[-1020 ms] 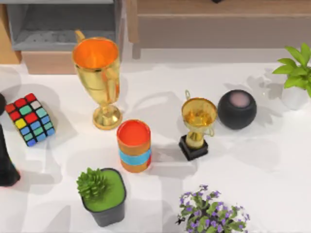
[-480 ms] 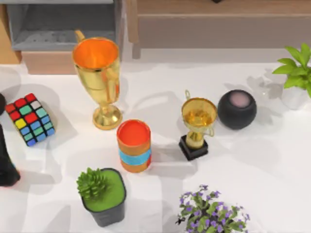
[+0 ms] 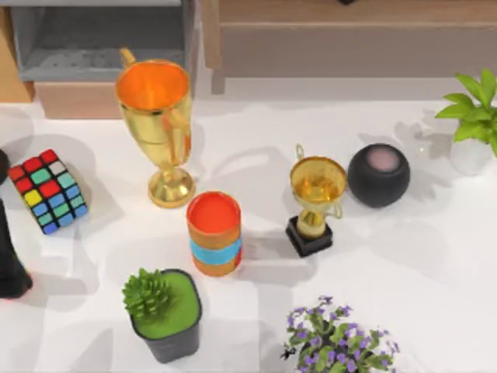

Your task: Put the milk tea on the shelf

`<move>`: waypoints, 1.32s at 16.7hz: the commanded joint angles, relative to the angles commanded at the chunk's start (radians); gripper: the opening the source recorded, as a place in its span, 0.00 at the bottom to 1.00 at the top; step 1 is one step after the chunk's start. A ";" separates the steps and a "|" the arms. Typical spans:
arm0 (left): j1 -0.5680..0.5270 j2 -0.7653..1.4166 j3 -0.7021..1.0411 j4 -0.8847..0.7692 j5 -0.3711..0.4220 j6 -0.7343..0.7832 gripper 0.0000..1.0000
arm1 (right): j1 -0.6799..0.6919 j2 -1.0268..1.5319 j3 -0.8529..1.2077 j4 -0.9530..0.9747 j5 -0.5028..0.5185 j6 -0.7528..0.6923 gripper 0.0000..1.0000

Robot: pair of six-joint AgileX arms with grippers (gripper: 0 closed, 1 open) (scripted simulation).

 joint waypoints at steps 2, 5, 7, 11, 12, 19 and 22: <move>0.000 0.000 0.000 0.000 0.000 0.000 1.00 | 0.000 -0.028 0.002 -0.030 0.000 0.000 0.00; 0.000 0.000 0.000 0.000 0.000 0.000 1.00 | 0.000 -0.048 0.003 -0.051 -0.001 0.000 0.00; 0.000 0.000 0.000 0.000 0.000 0.000 1.00 | 0.000 -0.044 0.001 -0.049 -0.001 0.001 0.00; 0.000 0.000 0.000 0.000 0.000 0.000 1.00 | 0.026 -0.080 0.052 -0.040 0.021 0.007 0.00; 0.000 0.000 0.000 0.000 0.000 0.000 1.00 | 0.044 -0.092 0.081 -0.048 0.037 0.010 0.00; 0.000 0.000 0.000 0.000 0.000 0.000 1.00 | 0.253 -0.146 0.364 -0.250 0.231 0.050 0.00; 0.000 0.000 0.000 0.000 0.000 0.000 1.00 | 0.373 -0.147 0.506 -0.395 0.342 0.073 0.00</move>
